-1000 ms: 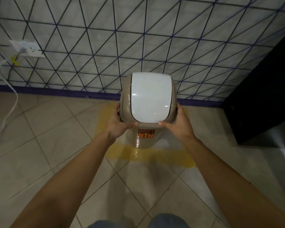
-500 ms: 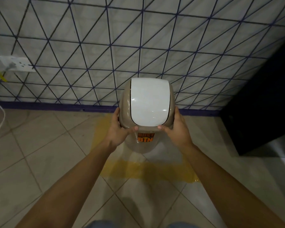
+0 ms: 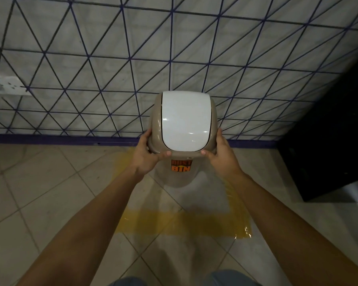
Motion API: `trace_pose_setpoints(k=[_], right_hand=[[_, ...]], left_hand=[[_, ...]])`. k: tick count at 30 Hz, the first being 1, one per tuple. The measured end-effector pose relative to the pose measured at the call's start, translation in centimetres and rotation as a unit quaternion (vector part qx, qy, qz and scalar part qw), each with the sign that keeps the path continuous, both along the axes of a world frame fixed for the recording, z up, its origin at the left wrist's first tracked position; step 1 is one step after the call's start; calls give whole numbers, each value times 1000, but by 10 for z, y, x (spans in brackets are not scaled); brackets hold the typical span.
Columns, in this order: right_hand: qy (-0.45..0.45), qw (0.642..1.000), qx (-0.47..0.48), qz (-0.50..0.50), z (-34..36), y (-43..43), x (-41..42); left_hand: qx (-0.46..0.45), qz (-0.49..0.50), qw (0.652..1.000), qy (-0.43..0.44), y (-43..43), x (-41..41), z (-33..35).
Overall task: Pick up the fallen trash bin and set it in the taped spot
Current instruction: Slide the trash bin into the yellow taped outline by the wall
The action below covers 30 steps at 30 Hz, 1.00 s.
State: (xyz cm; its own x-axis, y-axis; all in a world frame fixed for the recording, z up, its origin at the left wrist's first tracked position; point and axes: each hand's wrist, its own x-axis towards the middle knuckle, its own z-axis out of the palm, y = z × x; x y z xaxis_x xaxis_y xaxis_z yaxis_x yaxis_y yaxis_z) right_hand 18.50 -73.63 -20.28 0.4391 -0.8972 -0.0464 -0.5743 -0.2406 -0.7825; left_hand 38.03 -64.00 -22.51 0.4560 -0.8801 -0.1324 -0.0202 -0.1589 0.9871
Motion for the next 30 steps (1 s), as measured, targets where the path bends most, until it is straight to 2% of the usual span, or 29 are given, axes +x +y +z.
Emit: trace_pose_setpoints(k=[13, 21, 30], right_hand=[[-18, 1000, -1, 9, 2, -20, 1], [-46, 999, 9, -9, 1, -19, -5], [-53, 998, 23, 6, 0, -14, -6]], left_hand=[[38, 13, 999, 7, -16, 6, -2], [74, -1, 996, -59, -18, 15, 8], [91, 1, 993, -77, -13, 16, 17]])
